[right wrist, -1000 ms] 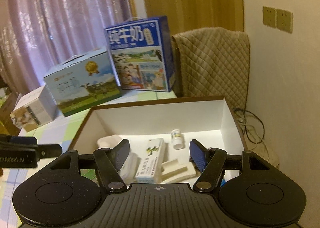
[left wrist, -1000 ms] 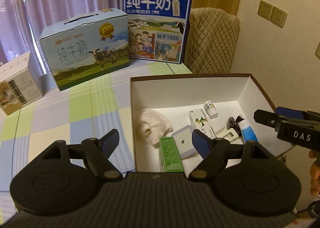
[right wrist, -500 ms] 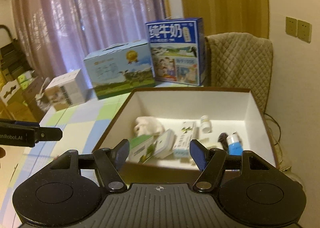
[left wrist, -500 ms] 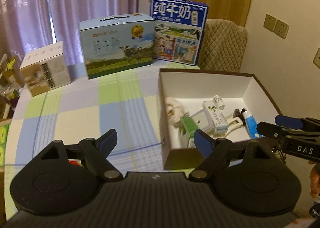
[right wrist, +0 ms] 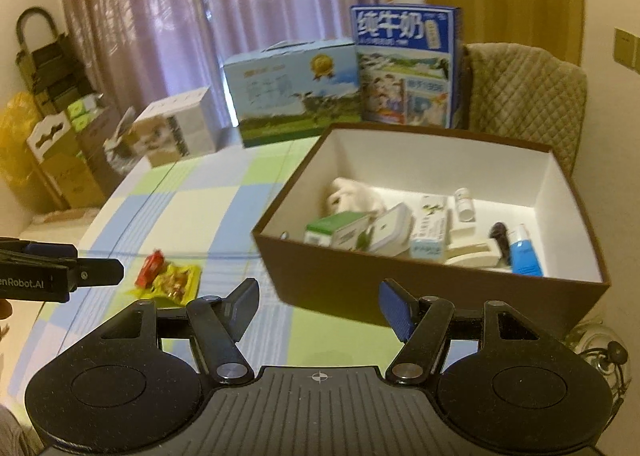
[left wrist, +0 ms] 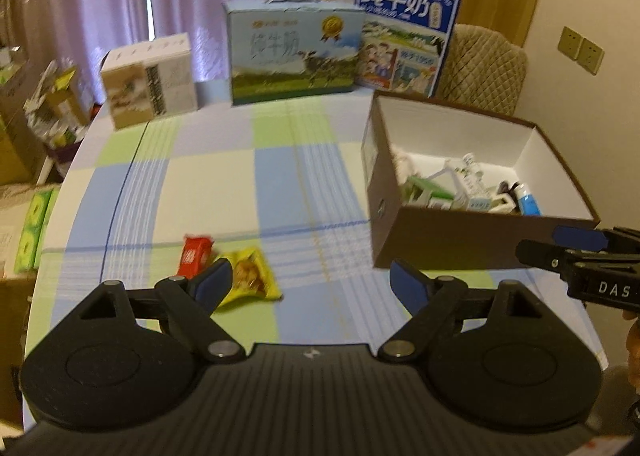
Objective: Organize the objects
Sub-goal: 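Withdraw both grippers from the box back over the table, then reach both grippers toward the red candy packet and yellow snack bag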
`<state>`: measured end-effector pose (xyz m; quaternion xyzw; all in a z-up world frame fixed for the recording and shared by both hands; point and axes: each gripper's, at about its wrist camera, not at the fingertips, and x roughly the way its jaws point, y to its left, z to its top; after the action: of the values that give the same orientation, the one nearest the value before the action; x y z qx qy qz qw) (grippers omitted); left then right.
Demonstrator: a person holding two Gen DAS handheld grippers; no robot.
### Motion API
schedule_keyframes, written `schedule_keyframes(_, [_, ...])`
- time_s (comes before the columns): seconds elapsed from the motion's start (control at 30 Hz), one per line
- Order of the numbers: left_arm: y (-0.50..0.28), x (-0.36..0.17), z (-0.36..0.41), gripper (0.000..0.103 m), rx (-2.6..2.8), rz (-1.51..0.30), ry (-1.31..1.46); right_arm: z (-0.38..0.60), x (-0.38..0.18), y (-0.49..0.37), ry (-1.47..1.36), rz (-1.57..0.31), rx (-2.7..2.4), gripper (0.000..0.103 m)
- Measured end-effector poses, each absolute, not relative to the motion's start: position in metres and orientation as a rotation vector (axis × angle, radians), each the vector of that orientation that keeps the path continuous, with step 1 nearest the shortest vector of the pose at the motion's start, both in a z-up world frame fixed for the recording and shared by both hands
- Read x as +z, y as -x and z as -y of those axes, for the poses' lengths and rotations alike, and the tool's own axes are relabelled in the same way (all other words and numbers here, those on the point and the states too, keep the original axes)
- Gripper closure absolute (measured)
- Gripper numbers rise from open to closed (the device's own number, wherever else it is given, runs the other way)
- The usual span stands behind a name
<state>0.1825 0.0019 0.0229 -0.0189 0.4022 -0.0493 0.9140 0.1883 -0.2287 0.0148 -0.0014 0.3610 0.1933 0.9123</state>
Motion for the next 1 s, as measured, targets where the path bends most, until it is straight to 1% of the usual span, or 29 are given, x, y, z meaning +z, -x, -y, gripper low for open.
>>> schedule_keyframes(0.13, [-0.171, 0.01, -0.018, 0.018, -0.069, -0.846, 0.053, 0.215, 0.005, -0.185, 0.012, -0.758, 0.421, 0.039])
schedule_keyframes(0.33, [-0.163, -0.008, -0.037, 0.018, -0.032, -0.874, 0.053, 0.203, -0.016, -0.182, -0.074, -0.784, 0.48, 0.039])
schedule_keyframes(0.67, [-0.167, -0.033, -0.051, 0.018, -0.004, -0.907, 0.044, 0.189, -0.046, -0.192, -0.07, -0.835, 0.494, 0.039])
schedule_keyframes(0.9, [-0.175, -0.041, -0.055, 0.018, -0.01, -0.936, 0.004, 0.185, -0.052, -0.196, -0.069, -0.831, 0.494, 0.039])
schedule_keyframes(1.0, [-0.181, -0.037, -0.058, 0.017, -0.008, -0.922, -0.027, 0.18, -0.053, -0.2, -0.049, -0.832, 0.498, 0.039])
